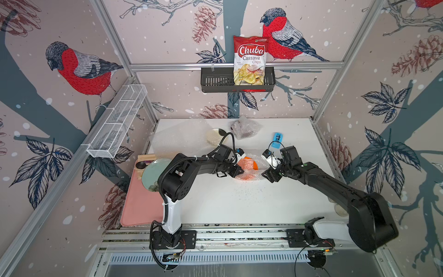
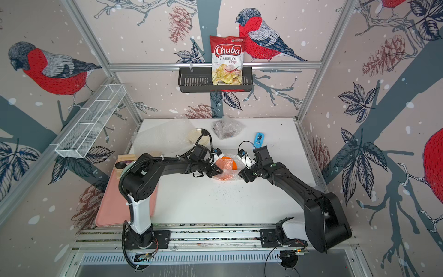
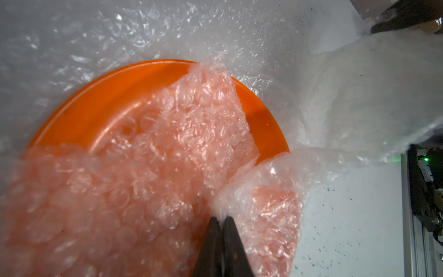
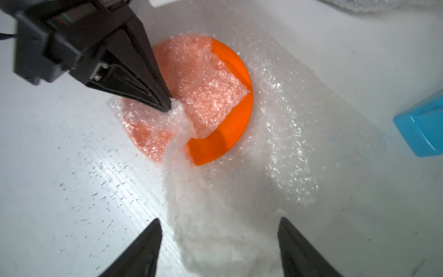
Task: Wrap dinner plates in bubble wrap
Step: Wrap the plate in the bubble wrap.
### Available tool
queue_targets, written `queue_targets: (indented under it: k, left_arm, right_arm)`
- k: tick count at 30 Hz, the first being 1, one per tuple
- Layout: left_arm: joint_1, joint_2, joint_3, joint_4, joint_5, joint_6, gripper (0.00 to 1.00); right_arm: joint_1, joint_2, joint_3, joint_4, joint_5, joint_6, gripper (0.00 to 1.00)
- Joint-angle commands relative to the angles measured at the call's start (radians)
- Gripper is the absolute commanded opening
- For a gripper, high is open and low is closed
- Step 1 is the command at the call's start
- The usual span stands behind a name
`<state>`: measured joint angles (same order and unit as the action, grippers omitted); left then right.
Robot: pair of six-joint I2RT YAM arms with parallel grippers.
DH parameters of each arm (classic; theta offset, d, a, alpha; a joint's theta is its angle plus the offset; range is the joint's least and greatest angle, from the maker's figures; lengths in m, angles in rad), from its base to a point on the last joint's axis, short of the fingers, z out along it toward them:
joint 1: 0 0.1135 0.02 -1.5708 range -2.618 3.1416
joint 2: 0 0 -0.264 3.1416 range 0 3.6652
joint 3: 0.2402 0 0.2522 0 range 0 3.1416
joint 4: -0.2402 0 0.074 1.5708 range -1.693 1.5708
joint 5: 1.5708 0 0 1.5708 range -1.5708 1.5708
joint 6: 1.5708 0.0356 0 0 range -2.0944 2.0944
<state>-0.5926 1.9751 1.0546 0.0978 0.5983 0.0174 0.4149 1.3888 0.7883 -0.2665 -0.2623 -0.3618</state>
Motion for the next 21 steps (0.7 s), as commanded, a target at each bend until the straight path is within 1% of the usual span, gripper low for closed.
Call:
queue_targets:
  k: [1,3,4,7,8,10,11,12,13,14,15,16,17,19,21]
  left_arm:
    - [-0.001,0.002,-0.020,-0.064,-0.072,0.006,0.00]
    - [-0.001,0.004,-0.020,-0.069,-0.083,0.015,0.00]
    - [-0.001,0.007,-0.021,-0.071,-0.089,0.019,0.00]
    - [0.001,0.013,-0.019,-0.076,-0.094,0.022,0.00]
    - [0.001,0.013,-0.022,-0.073,-0.089,0.021,0.00]
    - [0.001,0.013,-0.023,-0.068,-0.080,0.017,0.00]
    - [0.001,0.013,-0.021,-0.067,-0.079,0.015,0.00]
    - [0.001,0.013,-0.020,-0.067,-0.080,0.015,0.00]
    - [0.001,0.011,-0.019,-0.069,-0.083,0.015,0.00]
    - [0.001,0.011,-0.018,-0.067,-0.083,0.015,0.00]
    - [0.001,0.011,-0.016,-0.068,-0.084,0.015,0.00]
    - [0.002,0.010,-0.014,-0.070,-0.084,0.016,0.00]
    - [0.003,0.010,-0.012,-0.072,-0.083,0.016,0.00]
    - [0.004,0.008,-0.010,-0.073,-0.080,0.016,0.00]
    - [0.004,0.006,-0.007,-0.076,-0.080,0.016,0.00]
  right_arm:
    - [-0.048,0.132,0.111,0.037,0.104,0.081,0.20]
    - [-0.108,0.241,0.235,-0.063,0.081,0.123,0.02]
    - [-0.128,0.273,0.272,-0.098,0.085,0.135,0.00]
    - [-0.159,0.376,0.350,-0.174,0.159,0.188,0.00]
    - [-0.165,0.405,0.366,-0.190,0.181,0.212,0.05]
    - [-0.166,0.430,0.384,-0.212,0.203,0.251,0.26]
    - [-0.165,0.414,0.375,-0.204,0.217,0.277,0.44]
    - [-0.166,0.384,0.355,-0.178,0.228,0.304,0.60]
    - [-0.172,0.340,0.326,-0.152,0.240,0.341,0.68]
    - [-0.189,0.283,0.285,-0.117,0.226,0.387,0.75]
    - [-0.215,0.221,0.240,-0.087,0.181,0.432,0.91]
    - [-0.239,0.170,0.190,-0.064,0.156,0.478,1.00]
    - [-0.279,0.117,0.137,-0.042,0.110,0.529,1.00]
    - [-0.355,0.040,0.028,0.002,-0.041,0.611,0.99]
    - [-0.401,0.000,-0.072,0.059,-0.202,0.658,0.99]
